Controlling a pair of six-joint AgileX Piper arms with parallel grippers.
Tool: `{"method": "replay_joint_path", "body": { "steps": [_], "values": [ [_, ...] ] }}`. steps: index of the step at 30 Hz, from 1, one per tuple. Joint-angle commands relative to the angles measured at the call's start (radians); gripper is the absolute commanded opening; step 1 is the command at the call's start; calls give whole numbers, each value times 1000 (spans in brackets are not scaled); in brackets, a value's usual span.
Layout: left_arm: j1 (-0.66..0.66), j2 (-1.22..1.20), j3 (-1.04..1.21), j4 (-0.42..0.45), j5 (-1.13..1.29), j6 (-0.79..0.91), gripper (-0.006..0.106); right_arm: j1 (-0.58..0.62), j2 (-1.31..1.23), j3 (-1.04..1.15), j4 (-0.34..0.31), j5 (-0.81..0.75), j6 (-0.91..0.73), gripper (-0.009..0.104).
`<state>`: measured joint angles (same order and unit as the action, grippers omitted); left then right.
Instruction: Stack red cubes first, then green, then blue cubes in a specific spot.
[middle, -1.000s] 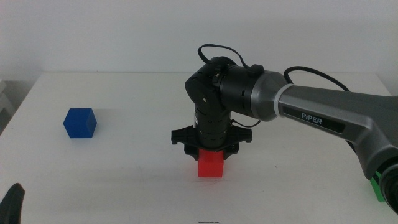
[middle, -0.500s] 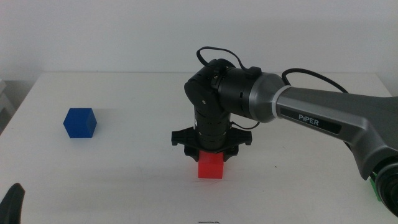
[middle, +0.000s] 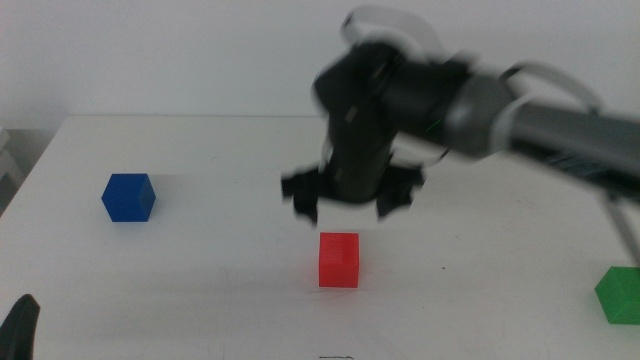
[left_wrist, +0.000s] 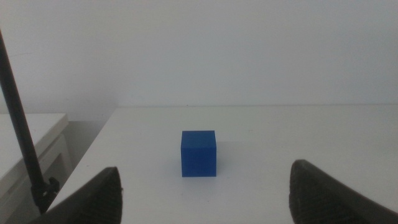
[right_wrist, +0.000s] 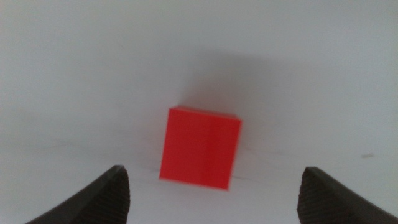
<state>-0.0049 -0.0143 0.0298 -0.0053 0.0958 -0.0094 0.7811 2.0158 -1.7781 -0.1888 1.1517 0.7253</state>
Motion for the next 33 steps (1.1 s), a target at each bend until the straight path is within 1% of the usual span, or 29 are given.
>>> {"method": "replay_joint_path", "body": {
  "steps": [1,5,8,10,14,17,20,22,27,33],
  "values": [
    [0,-19,-6,-8,-77,-14,90,-17,-177,-48,-53,38,-59,92],
    [0,-19,-6,-8,-77,-14,90,-113,-323,-19,-50,94,-136,91],
    [0,-19,-6,-8,-77,-14,90,-209,-437,82,-42,127,-199,91],
    [0,-19,-6,-8,-77,-14,90,-275,-519,176,-33,111,-246,91],
    [0,-19,-6,-8,-77,-14,90,-452,-695,343,6,64,-345,91],
    [0,-19,-6,-8,-77,-14,90,-566,-783,440,7,39,-433,91],
    [0,-19,-6,-8,-77,-14,90,-645,-829,522,8,39,-491,91],
    [0,-19,-6,-8,-77,-14,90,-684,-840,560,10,39,-502,91],
    [0,-19,-6,-8,-77,-14,90,-728,-840,612,77,34,-507,91],
    [0,-19,-6,-8,-77,-14,90,-728,-822,614,71,34,-535,91]
  ]
}}
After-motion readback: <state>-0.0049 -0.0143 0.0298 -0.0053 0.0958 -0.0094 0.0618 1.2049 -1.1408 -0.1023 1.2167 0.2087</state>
